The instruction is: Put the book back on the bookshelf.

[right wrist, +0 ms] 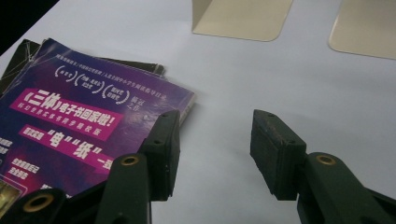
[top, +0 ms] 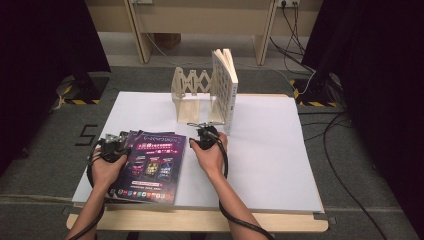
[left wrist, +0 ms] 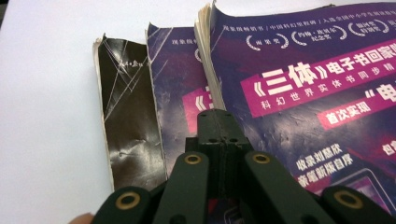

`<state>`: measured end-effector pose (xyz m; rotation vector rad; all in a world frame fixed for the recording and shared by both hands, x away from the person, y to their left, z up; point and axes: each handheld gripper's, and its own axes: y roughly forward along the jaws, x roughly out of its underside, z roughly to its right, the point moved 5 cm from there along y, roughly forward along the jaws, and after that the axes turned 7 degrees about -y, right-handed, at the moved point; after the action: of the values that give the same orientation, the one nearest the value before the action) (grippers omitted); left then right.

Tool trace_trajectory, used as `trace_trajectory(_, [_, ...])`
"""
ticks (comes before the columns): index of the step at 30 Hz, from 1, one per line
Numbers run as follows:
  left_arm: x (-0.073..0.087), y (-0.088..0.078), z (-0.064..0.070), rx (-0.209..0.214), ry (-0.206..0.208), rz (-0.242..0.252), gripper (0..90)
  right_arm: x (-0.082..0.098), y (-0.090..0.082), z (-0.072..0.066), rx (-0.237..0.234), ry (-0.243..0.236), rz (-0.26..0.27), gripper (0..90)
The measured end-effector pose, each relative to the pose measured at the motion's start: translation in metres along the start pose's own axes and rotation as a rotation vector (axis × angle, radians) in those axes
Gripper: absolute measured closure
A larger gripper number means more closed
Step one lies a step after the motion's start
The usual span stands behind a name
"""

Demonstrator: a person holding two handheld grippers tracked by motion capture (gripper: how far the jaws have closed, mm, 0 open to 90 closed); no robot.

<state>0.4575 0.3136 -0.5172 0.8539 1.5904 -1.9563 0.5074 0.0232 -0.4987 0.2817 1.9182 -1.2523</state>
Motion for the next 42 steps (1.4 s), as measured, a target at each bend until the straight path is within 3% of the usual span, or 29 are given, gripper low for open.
trace_trajectory(8, [0.005, -0.005, 0.006, -0.006, 0.046, -0.011, 89.7, -0.013, 0.021, -0.010, -0.042, 0.002, -0.052, 51.2])
trace_trajectory(11, [0.005, -0.005, 0.006, -0.003, 0.043, -0.013, 89.7, -0.014, 0.030, -0.010, -0.032, -0.014, -0.074, 50.4])
trace_trajectory(16, [0.007, -0.008, 0.006, 0.002, 0.042, -0.024, 89.7, -0.016, 0.040, -0.006, -0.050, 0.023, -0.088, 49.7])
trace_trajectory(20, [0.008, -0.011, 0.003, 0.056, 0.020, -0.044, 89.5, -0.018, 0.044, -0.006, -0.062, 0.036, -0.100, 49.4])
trace_trajectory(24, [0.006, -0.014, -0.002, 0.081, -0.019, -0.032, 82.7, -0.017, 0.049, -0.008, -0.077, 0.052, -0.111, 48.9])
trace_trajectory(28, [-0.002, -0.018, -0.001, 0.065, -0.035, 0.028, 72.2, -0.017, 0.050, -0.009, -0.092, 0.073, -0.116, 48.7])
trace_trajectory(31, [-0.007, -0.017, 0.005, 0.074, -0.006, 0.053, 60.3, -0.017, 0.052, -0.009, -0.107, 0.072, -0.113, 48.5])
trace_trajectory(35, [-0.006, -0.009, 0.015, 0.090, 0.033, 0.039, 53.2, -0.018, 0.052, -0.010, -0.117, 0.086, -0.111, 48.5])
trace_trajectory(42, [-0.001, -0.003, 0.018, 0.113, 0.025, -0.001, 49.7, -0.019, 0.055, -0.012, -0.132, 0.102, -0.110, 48.0])
